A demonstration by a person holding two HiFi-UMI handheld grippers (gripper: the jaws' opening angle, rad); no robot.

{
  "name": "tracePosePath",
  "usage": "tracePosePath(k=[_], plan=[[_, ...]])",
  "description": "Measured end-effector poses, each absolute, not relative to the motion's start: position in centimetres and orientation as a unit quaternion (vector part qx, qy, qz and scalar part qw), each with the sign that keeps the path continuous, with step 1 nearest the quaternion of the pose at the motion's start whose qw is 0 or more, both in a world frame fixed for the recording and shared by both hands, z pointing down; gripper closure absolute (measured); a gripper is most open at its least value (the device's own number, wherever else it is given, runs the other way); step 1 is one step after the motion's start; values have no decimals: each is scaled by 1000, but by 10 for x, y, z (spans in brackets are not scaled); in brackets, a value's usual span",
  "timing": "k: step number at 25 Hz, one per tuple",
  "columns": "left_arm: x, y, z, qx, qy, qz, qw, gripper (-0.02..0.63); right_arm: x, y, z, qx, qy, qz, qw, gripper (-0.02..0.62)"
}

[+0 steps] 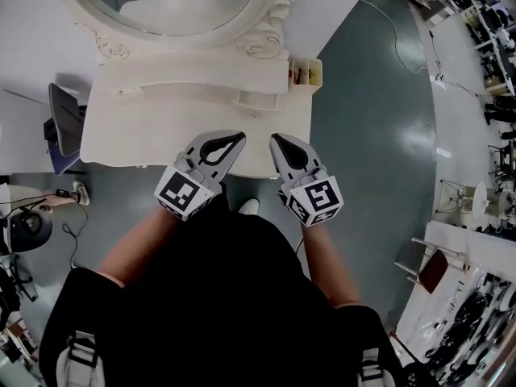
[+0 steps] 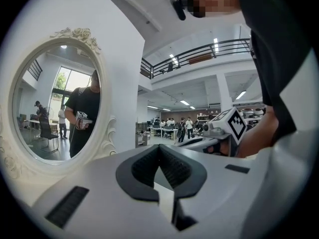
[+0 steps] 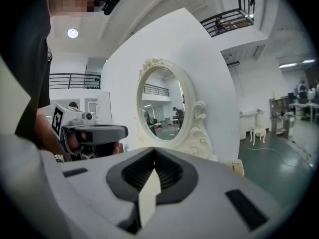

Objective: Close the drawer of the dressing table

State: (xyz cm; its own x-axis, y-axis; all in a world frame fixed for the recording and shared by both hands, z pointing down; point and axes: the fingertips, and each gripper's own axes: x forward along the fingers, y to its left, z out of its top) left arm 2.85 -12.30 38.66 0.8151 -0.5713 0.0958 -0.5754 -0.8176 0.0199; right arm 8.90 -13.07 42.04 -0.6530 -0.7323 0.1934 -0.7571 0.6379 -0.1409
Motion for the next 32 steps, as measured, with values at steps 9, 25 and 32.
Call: tracePosePath(k=[9, 25, 32], plan=[[14, -174, 407, 961, -269, 56, 21, 611, 74, -179, 488, 441, -874, 153, 136, 591], [14, -224, 435, 977, -209, 47, 25, 611, 80, -231, 622, 500, -778, 312, 218, 546], [18, -245, 447, 980, -189, 48, 27, 611, 75, -244, 661, 510, -750, 345, 240, 502]])
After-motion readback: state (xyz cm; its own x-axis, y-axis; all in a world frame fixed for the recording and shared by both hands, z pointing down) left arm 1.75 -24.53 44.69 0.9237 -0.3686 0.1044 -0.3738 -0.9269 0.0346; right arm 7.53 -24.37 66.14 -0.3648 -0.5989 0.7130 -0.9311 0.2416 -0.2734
